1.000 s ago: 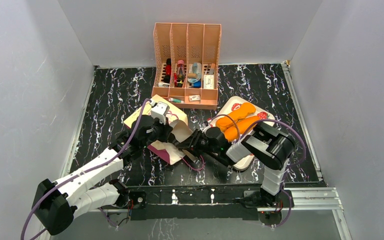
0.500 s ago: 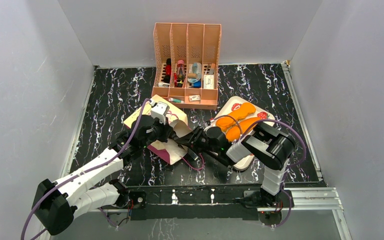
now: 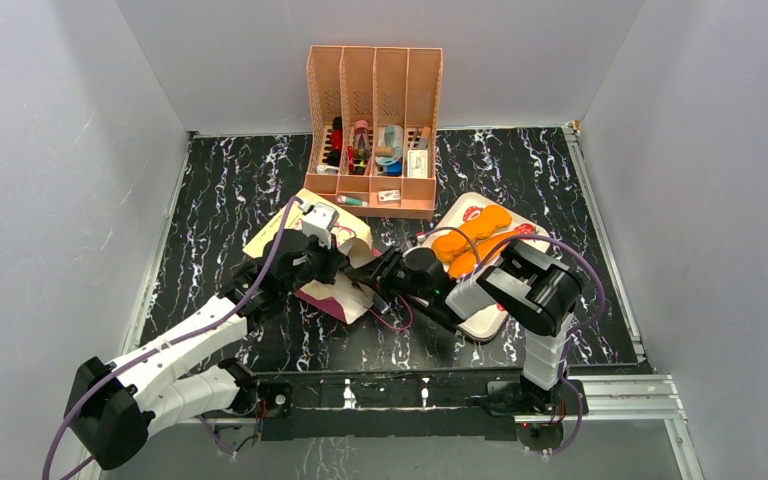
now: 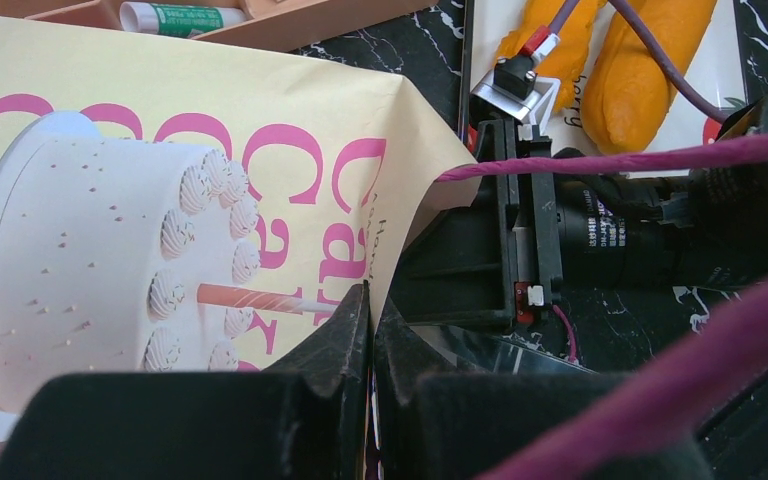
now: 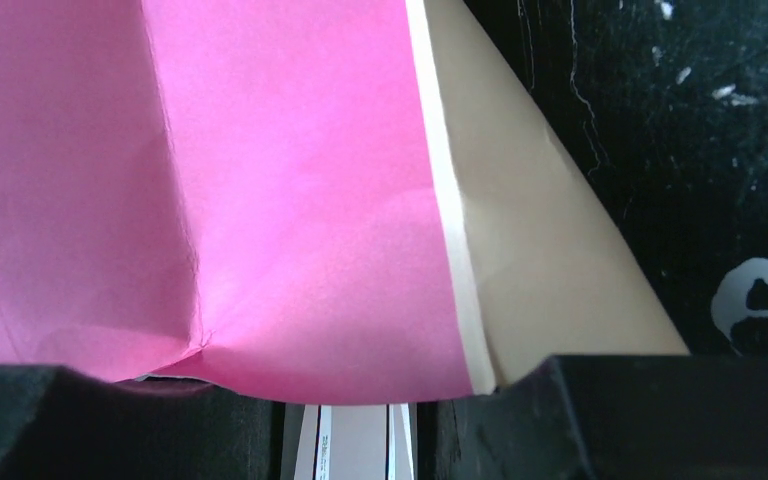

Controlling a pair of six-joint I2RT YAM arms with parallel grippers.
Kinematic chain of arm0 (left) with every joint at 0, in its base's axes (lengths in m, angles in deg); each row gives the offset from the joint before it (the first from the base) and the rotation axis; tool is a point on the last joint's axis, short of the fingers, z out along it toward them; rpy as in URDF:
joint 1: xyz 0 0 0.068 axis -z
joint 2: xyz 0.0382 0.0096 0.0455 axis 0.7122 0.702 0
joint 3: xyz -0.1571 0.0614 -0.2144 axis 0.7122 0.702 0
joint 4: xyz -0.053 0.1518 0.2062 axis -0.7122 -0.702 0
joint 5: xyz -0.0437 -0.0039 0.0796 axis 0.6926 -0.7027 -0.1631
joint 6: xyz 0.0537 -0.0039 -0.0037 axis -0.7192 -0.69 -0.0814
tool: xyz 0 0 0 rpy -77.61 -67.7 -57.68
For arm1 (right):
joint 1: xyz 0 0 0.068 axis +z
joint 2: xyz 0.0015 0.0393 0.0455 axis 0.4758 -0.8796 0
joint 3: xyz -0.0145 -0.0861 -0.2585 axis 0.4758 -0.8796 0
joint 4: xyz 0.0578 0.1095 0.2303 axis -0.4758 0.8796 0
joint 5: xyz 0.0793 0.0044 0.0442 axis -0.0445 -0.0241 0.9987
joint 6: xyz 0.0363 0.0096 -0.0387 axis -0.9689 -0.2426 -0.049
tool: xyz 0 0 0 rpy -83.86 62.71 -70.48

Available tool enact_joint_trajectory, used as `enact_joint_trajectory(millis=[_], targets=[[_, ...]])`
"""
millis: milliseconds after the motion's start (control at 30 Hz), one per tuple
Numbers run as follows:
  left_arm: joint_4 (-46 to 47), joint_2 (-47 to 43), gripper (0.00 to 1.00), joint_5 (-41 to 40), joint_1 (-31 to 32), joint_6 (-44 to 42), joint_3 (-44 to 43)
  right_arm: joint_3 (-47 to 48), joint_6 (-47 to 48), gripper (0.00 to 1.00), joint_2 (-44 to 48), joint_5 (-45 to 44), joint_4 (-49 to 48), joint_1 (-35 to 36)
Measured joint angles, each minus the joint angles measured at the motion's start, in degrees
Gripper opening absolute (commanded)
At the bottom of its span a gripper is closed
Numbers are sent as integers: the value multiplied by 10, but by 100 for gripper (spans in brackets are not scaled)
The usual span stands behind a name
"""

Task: Take the fake bread out of the paper bag
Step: Take out the fake bread from the paper bag.

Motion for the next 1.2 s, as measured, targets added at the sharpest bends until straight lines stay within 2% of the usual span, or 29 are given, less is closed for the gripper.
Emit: enact_joint_trajectory(millis=[333, 800, 1200], targets=[[-1, 4, 0, -2, 0, -5, 0, 25, 5, 34, -6, -12, 37, 3], [-3, 19, 0, -5, 0, -4, -3, 27, 18, 34, 42, -83, 96, 60], [-6, 19, 0, -2, 0, -4, -5, 29, 15, 34, 36, -88, 103, 61]])
